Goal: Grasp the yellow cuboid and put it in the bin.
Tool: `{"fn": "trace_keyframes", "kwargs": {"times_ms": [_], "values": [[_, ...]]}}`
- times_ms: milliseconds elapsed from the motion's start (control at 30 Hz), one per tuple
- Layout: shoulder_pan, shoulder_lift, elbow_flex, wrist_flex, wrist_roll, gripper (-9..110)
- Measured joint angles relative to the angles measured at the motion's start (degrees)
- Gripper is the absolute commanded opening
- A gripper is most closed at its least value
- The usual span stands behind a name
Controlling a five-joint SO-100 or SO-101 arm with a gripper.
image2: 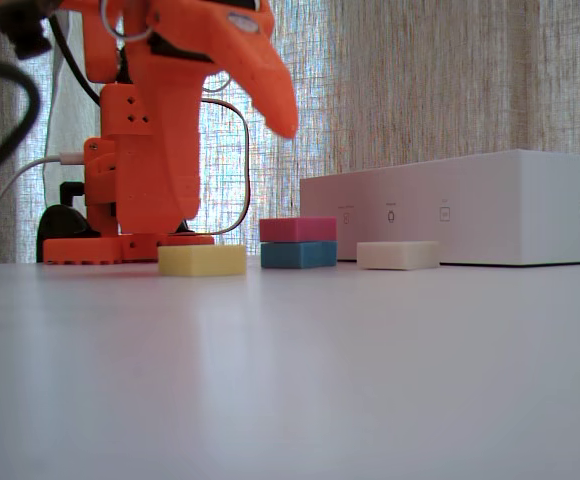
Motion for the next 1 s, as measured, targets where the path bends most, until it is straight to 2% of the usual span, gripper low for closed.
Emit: {"fn": "trace_keyframes", "kwargs": {"times_ms": [1000], "values": [[2.55,-8.53,1.49,-5.1,-0.35,49]]}}
